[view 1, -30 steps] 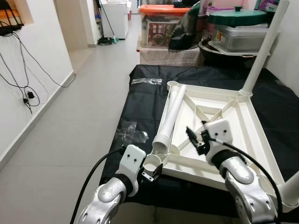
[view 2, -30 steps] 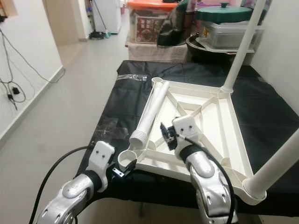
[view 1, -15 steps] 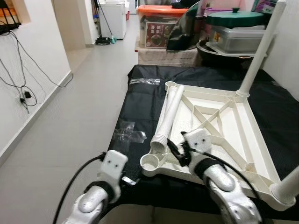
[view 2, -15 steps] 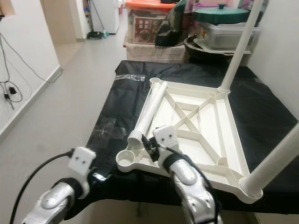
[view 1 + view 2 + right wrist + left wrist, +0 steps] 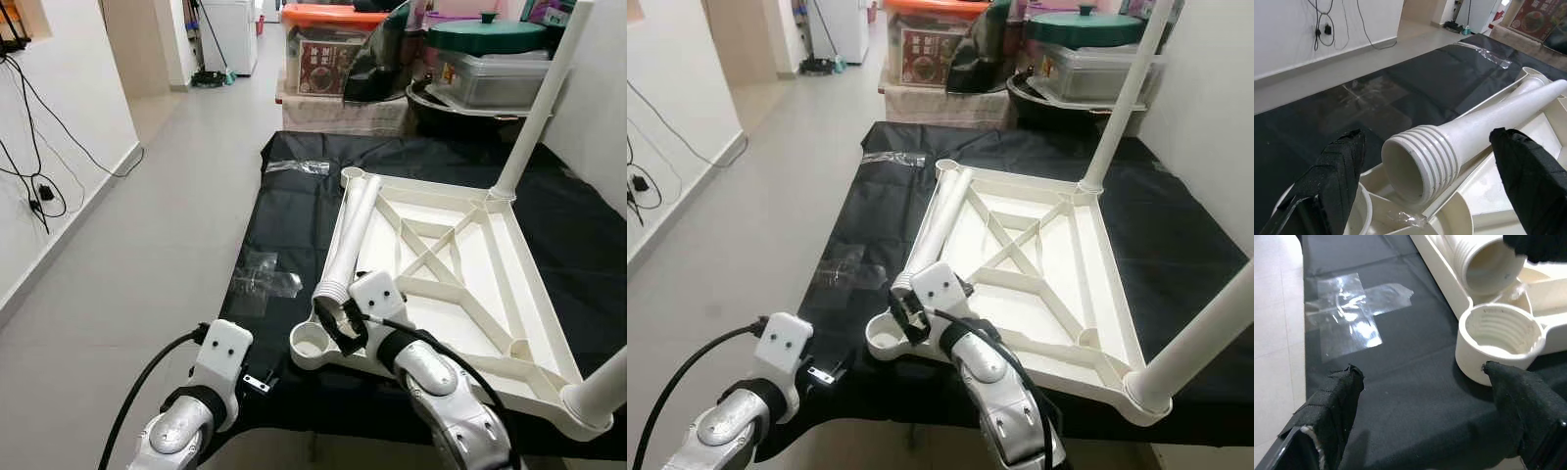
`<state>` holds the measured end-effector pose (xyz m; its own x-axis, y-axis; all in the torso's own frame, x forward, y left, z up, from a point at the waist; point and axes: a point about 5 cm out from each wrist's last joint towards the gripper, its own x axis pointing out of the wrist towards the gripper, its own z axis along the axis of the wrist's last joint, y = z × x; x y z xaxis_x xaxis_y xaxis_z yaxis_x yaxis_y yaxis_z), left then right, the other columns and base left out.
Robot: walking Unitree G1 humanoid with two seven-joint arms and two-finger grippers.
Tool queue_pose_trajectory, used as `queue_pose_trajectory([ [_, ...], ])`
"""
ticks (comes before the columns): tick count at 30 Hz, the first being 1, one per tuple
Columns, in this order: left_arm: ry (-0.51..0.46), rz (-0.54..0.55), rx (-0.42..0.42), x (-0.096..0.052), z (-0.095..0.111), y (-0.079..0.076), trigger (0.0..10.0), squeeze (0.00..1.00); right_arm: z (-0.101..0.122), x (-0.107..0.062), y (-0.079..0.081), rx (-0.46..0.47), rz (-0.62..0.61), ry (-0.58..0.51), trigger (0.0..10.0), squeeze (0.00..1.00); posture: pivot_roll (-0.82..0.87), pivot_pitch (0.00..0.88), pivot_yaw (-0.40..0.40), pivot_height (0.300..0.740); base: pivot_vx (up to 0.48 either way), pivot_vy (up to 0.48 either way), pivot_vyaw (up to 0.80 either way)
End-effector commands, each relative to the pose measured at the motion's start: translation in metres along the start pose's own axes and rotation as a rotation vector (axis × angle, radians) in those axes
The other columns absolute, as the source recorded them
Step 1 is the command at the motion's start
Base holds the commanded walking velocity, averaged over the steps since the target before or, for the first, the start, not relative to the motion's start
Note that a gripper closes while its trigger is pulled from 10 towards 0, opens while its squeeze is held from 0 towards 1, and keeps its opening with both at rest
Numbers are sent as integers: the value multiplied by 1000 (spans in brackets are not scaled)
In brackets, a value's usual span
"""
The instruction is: Building children table
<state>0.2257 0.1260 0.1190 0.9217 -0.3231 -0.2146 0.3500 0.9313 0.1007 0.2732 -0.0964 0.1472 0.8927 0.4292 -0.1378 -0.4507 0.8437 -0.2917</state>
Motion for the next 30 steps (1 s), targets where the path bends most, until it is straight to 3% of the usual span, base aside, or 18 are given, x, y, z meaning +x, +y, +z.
queue_pose_trajectory([
  [1,17,-17,-12,-1,-2,-4,10000,0,-5,3,5,-26,31,35,10000,0,141,40,-74,740,0,0,0],
  [4,22,-27,-24,-2,-3,-7,10000,0,-9,9,10,-61,66,66,10000,0,142,45,-78,740,0,0,0],
  [12,25,-34,-30,-5,-3,-9,10000,0,-10,19,1,-118,6,87,10000,0,143,52,-84,740,0,0,0],
  [17,21,-42,-42,-7,-2,-12,10000,0,-12,26,-21,-176,-143,124,10000,0,142,53,-91,740,0,0,0],
  [25,23,-52,-48,-7,-2,-14,10000,0,-8,28,-37,-166,-308,124,10000,0,141,52,-92,740,0,0,0],
  [28,23,-54,-49,-7,-2,-15,10000,0,-8,29,-37,-159,-314,120,10000,0,141,52,-92,740,0,0,0],
  [29,23,-54,-49,-7,-2,-15,10000,0,-8,29,-36,-158,-311,118,941,0,141,52,-92,740,0,0,0],
  [30,23,-54,-49,-6,-2,-15,10000,0,-9,30,-35,-147,-315,114,0,0,139,49,-92,740,0,0,0],
])
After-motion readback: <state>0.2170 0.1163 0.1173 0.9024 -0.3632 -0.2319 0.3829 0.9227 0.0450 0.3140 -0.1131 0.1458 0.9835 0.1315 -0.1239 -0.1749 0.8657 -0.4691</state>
